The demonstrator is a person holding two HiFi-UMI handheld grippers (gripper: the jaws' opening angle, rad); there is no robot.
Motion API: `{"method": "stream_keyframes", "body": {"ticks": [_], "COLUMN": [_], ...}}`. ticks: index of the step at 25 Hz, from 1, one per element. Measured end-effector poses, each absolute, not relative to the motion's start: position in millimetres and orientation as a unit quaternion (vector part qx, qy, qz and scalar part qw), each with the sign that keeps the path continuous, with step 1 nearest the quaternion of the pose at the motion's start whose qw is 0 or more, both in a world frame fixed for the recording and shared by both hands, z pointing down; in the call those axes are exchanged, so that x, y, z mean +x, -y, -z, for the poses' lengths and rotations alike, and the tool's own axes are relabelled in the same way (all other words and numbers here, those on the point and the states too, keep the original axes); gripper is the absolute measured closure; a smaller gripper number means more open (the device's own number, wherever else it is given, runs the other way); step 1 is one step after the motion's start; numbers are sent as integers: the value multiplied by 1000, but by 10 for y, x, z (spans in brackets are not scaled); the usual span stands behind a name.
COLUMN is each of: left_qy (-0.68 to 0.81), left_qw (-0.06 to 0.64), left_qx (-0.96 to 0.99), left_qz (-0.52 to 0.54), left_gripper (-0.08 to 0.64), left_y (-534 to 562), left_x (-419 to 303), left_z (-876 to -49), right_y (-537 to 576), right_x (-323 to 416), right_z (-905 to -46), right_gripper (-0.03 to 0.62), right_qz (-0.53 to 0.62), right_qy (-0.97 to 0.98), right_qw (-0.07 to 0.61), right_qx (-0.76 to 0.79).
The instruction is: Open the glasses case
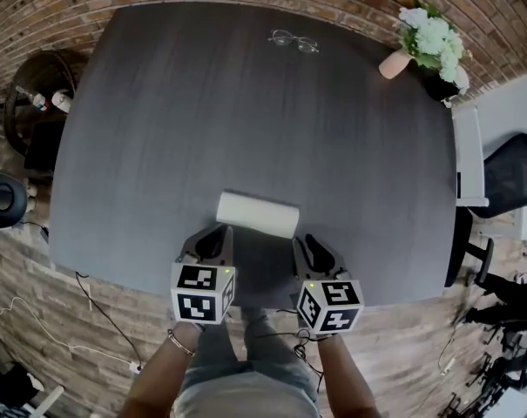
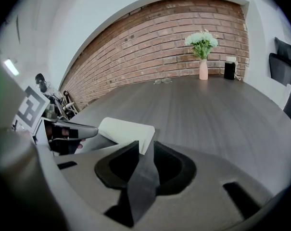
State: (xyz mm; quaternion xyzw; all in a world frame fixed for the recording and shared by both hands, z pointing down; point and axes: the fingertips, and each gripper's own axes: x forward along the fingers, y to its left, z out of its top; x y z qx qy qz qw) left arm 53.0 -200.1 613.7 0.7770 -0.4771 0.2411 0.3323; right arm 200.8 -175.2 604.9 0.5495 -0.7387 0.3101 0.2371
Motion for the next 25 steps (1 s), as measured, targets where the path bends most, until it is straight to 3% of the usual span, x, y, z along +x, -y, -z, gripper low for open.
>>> {"method": "stream_keyframes", "body": {"ticks": [25], "left_qy": [473], "left_qw": [349], "left_qx": [765], "left_qz": [-264], "left_gripper": [565], "left_y": [2032], "left_x": [588], "left_z": [-6356], "right_y": [1714], "right_x": [1845], "right_z": [-6287], "right_gripper": [476], "right_qz": [-272], "right_qy": [767], "right_qw": [312], "right_qx": [491]}}
